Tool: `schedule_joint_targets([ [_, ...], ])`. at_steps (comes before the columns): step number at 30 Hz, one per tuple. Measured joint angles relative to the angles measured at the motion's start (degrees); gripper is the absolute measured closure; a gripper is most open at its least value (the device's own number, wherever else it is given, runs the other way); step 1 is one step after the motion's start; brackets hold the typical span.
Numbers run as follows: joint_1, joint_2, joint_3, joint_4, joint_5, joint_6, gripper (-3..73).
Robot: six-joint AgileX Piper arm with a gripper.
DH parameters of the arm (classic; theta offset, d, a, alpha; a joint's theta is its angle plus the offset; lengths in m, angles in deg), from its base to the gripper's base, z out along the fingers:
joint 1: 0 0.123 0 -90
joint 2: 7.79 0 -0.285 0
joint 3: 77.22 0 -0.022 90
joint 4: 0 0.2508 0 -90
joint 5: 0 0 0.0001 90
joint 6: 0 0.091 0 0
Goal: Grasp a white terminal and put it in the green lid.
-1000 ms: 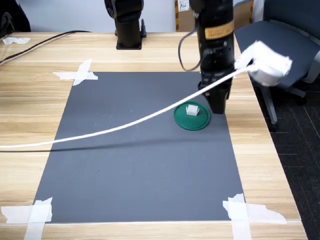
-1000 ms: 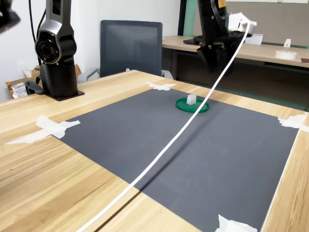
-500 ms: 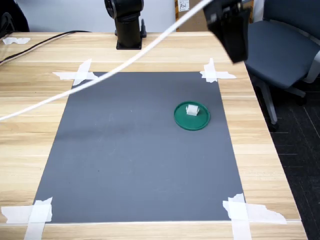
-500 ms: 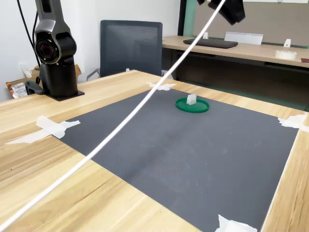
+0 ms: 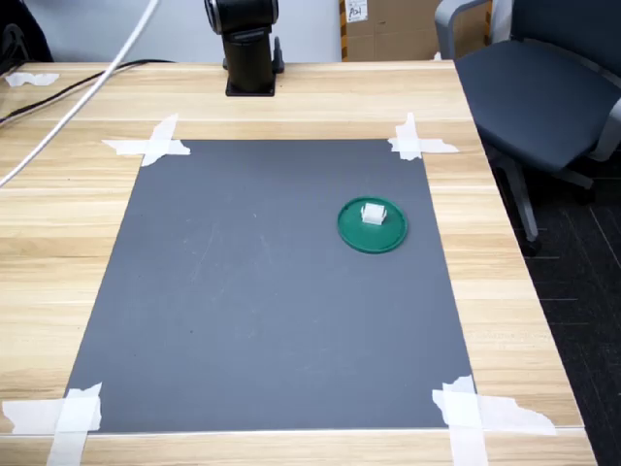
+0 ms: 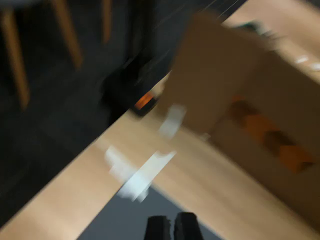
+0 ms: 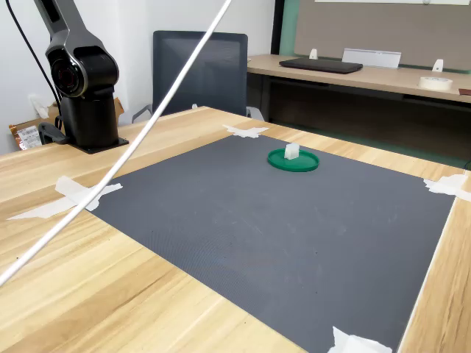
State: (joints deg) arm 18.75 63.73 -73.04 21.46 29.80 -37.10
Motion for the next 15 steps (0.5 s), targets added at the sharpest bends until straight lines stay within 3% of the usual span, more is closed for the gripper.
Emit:
schedule_joint_targets([
  [6, -7.3, -8.4, 11.3, 5.2, -12.2, 0.0, 72.0],
  [15, -13.0, -21.3, 32.9, 8.1, -30.8, -0.1, 72.0],
])
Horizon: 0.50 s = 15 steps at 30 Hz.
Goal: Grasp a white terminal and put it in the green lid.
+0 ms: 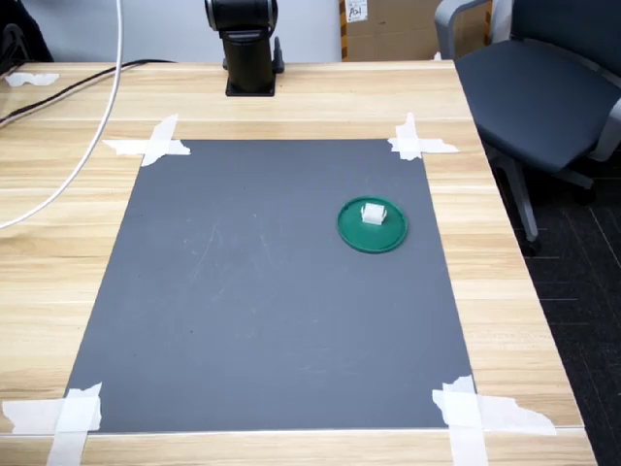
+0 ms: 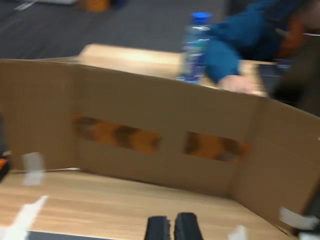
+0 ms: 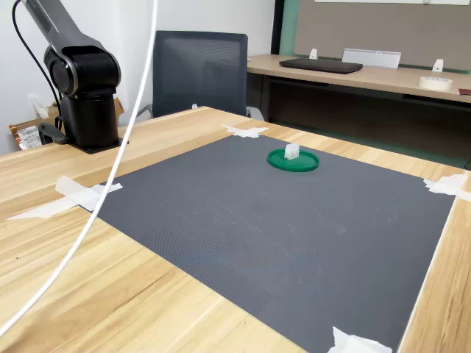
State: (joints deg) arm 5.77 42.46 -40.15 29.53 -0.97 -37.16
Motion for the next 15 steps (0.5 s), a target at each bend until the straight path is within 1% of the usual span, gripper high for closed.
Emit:
schedule_joint_targets([
  [2, -0.1, -3.6, 4.5, 0.2, -2.3, 0.0, 72.0],
  [5, -0.2, -10.3, 10.4, 0.2, -2.7, -0.1, 72.0],
  [12, -0.2, -24.3, 20.7, 0.2, -1.6, -0.4, 72.0],
  [15, -0.2, -28.9, 24.7, 0.2, 0.1, -0.4, 72.0],
])
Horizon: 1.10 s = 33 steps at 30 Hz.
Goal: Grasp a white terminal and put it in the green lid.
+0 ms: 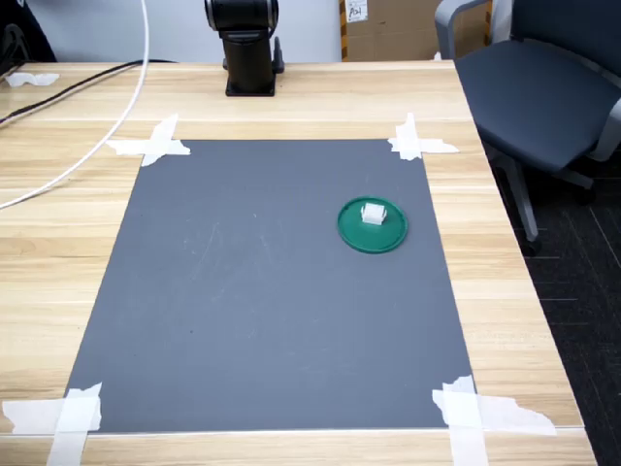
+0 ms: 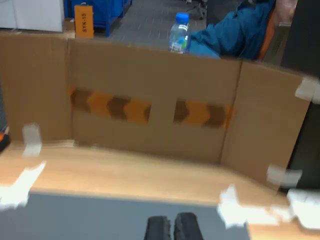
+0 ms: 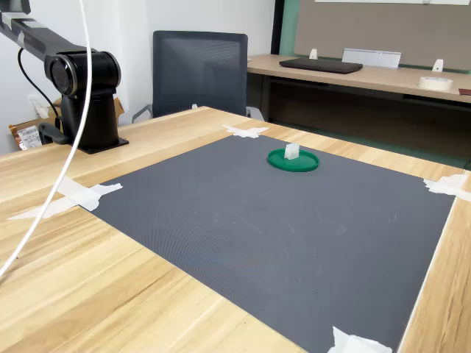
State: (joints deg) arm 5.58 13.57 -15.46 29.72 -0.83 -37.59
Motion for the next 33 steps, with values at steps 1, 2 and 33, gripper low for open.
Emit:
schedule_joint_targets([
  [1, 0.0, -1.4, 1.3, 0.0, 0.8, -0.1, 72.0],
  [2, 0.0, -2.8, 2.6, 0.0, 0.8, -0.1, 72.0],
  [33, 0.0, -14.0, 14.3, 0.0, 3.1, -0.2, 72.3],
])
